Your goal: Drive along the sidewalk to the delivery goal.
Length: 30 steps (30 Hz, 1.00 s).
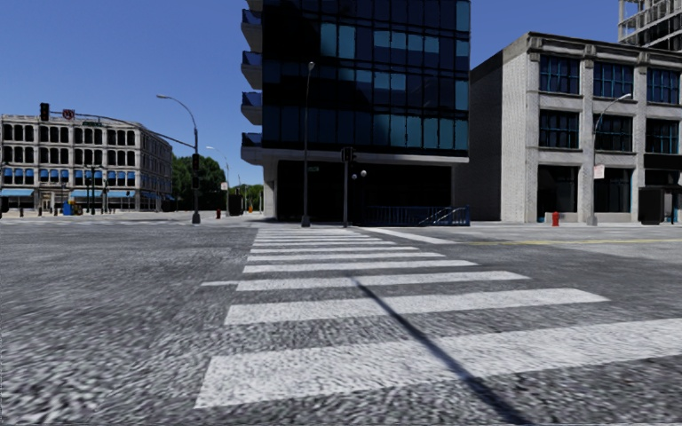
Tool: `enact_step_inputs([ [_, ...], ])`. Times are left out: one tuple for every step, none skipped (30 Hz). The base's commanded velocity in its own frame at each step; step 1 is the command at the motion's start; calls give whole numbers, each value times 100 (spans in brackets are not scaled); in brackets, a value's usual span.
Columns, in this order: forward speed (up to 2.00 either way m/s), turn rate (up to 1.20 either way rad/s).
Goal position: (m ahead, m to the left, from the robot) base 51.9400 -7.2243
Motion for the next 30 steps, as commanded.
enact_step_inputs([
  [162, 0],
  [162, 0],
  [162, 0],
  [162, 0],
  [162, 0],
  [162, 0],
  [162, 0],
  [162, 0],
  [162, 0],
  [162, 0],
  [162, 0],
  [162, 0],
  [162, 0],
  [162, 0],
  [162, 0],
  [162, 0],
  [163, 0],
  [163, 0],
  [163, 0],
  [163, 0],
  [163, 0],
  [163, 0],
  [163, 0],
  [163, 0],
  [163, 0],
  [163, 0],
  [163, 0],
  [163, 5],
  [163, 10],
  [163, 14],
])
